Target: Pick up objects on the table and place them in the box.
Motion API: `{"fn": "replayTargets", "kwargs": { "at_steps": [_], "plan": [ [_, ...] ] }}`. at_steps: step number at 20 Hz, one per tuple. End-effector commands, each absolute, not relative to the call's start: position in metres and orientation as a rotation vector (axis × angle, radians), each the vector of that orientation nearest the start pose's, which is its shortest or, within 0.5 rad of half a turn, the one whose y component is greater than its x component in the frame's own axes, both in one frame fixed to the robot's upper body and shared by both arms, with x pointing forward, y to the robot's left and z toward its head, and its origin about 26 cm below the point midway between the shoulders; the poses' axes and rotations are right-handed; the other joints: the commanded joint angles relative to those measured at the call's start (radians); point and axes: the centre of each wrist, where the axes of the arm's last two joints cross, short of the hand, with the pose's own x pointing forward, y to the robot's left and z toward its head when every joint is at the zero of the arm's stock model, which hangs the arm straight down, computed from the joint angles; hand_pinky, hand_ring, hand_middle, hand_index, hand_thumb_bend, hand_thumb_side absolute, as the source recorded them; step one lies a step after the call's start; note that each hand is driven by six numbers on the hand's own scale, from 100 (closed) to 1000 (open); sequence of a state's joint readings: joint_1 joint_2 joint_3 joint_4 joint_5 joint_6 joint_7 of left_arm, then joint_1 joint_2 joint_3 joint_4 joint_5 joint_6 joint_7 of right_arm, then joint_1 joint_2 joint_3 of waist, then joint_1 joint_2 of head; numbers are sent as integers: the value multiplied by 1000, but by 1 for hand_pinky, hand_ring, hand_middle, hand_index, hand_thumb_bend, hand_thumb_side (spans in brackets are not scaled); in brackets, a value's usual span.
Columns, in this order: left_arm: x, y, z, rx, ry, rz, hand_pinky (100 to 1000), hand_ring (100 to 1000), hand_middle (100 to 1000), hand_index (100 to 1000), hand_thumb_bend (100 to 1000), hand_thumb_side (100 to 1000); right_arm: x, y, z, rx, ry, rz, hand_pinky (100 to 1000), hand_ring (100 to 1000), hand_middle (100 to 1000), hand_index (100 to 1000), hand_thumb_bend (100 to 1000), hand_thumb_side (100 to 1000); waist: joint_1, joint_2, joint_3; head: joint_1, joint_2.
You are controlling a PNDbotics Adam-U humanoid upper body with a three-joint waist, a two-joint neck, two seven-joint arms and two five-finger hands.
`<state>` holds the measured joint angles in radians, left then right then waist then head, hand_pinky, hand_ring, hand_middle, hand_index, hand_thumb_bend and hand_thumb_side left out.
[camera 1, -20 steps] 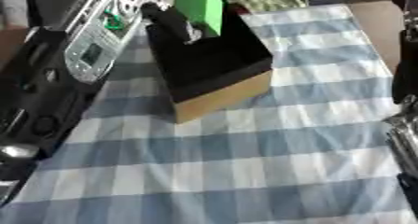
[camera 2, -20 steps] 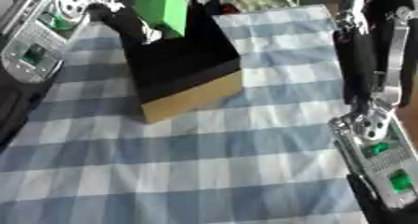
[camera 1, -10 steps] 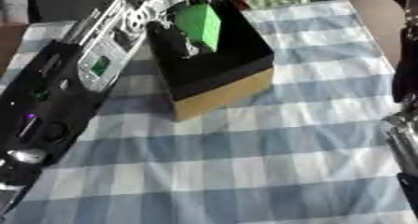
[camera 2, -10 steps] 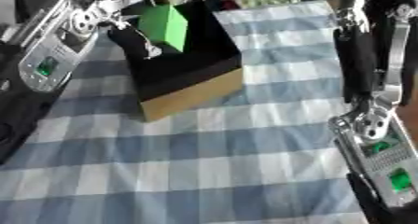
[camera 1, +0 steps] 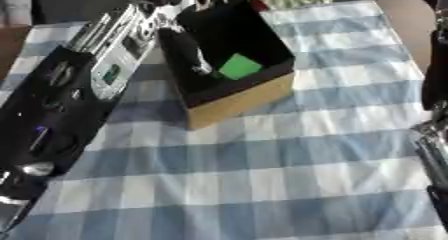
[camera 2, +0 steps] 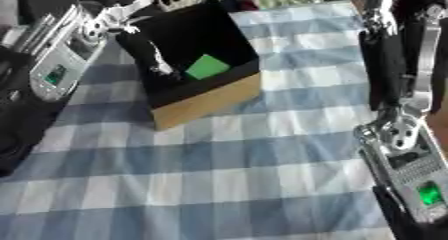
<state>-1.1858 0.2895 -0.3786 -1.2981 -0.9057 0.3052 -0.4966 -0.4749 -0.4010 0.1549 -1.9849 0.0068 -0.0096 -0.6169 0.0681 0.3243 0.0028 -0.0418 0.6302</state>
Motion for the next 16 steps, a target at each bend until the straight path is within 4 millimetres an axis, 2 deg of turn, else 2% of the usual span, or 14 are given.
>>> {"fn": "replayTargets", "kwargs": {
  "at_steps": [1,2,3,6,11,16],
  "plan": [
    [406,102,353,1008,-1805,-1331,936,867,785,924,599,322,307,-220,247,-344,-2528,-119,855,731,613,785,100,612,-9,-26,7,2,3],
    [403,106,359,1001,-1848,-1295,934,864,781,920,578,331,307,-220,248,-349,-2529,-116,855,732,613,785,100,625,-11,-28,12,0,7],
    [399,111,365,994,-1890,-1251,917,841,756,912,484,342,307,-221,248,-356,-2530,-115,855,733,614,785,100,612,-14,-30,17,-3,10],
    [386,129,380,969,-2008,-1114,906,826,739,915,359,393,308,-224,249,-373,-2530,-115,855,738,619,787,100,606,-24,-37,36,-14,19],
    [373,165,381,923,-2157,-943,898,818,732,928,290,453,308,-226,253,-387,-2538,-112,856,760,645,792,100,597,-39,-46,57,-27,28],
    [357,190,362,856,-2255,-786,897,814,725,945,255,509,308,-225,260,-393,-2551,-91,859,790,685,799,100,585,-51,-54,70,-51,48]
  ]
}}
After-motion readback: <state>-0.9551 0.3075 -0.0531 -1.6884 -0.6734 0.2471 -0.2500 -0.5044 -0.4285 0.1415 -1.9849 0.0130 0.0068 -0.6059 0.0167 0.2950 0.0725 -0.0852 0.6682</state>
